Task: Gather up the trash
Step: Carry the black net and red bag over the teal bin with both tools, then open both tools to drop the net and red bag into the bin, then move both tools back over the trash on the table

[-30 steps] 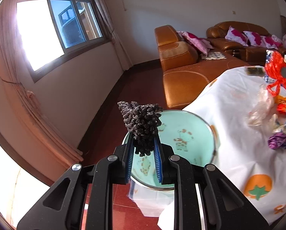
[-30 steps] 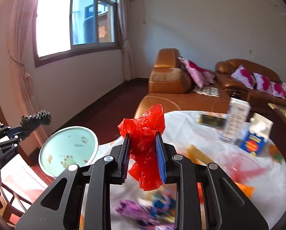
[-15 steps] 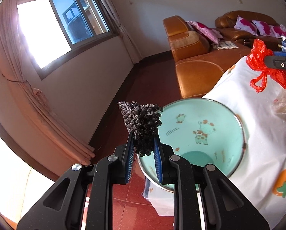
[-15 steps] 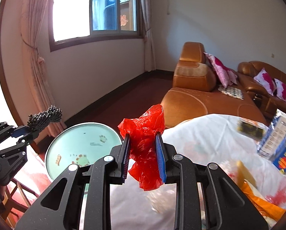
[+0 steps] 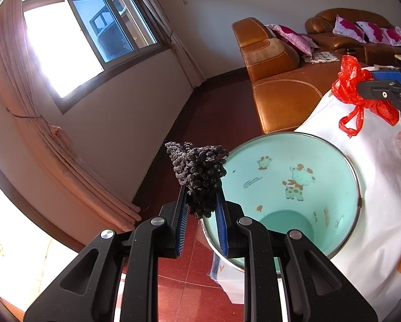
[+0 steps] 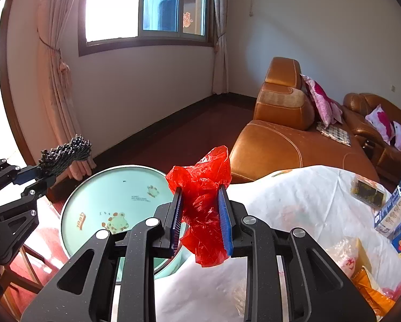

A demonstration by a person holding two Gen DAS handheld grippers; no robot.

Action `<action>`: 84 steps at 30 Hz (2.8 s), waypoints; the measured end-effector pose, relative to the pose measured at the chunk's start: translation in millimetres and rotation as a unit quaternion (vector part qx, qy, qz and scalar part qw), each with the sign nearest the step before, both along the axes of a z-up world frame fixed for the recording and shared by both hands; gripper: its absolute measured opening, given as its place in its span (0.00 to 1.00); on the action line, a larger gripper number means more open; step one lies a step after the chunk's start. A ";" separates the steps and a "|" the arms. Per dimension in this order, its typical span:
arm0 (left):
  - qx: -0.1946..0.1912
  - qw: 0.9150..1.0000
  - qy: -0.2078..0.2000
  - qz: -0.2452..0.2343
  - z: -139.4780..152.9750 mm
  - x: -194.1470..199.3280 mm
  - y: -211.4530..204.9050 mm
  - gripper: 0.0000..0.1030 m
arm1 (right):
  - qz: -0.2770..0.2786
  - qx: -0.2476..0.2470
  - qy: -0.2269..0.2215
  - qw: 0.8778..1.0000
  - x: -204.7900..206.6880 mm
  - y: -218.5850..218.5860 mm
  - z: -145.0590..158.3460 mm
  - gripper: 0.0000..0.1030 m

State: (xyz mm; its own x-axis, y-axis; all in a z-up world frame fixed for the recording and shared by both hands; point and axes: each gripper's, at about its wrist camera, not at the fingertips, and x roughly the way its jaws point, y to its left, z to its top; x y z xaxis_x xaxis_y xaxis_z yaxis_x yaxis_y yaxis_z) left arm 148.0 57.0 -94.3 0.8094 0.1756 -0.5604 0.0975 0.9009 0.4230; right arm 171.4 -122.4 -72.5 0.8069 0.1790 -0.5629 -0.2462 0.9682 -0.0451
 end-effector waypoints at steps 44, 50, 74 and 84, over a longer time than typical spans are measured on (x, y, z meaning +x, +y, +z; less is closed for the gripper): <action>-0.037 0.998 0.017 -0.055 0.6 -30.2 -37.5 0.74 | -0.052 -0.010 -0.001 0.999 -62.3 -36.0 10.2 0.53; -0.051 0.990 0.030 -0.127 0.6 -66.4 -89.0 0.74 | -0.154 -0.002 -0.016 0.988 -142.4 -130.9 16.8 0.56; -0.057 0.963 0.065 -0.255 -33.7 -114.5 -237.3 0.72 | -0.282 0.060 0.013 0.957 -248.7 -260.9 -43.1 0.62; -0.070 0.961 0.074 -0.256 -36.4 -111.2 -239.5 0.70 | -0.278 0.061 0.025 0.958 -242.6 -259.0 -48.8 0.62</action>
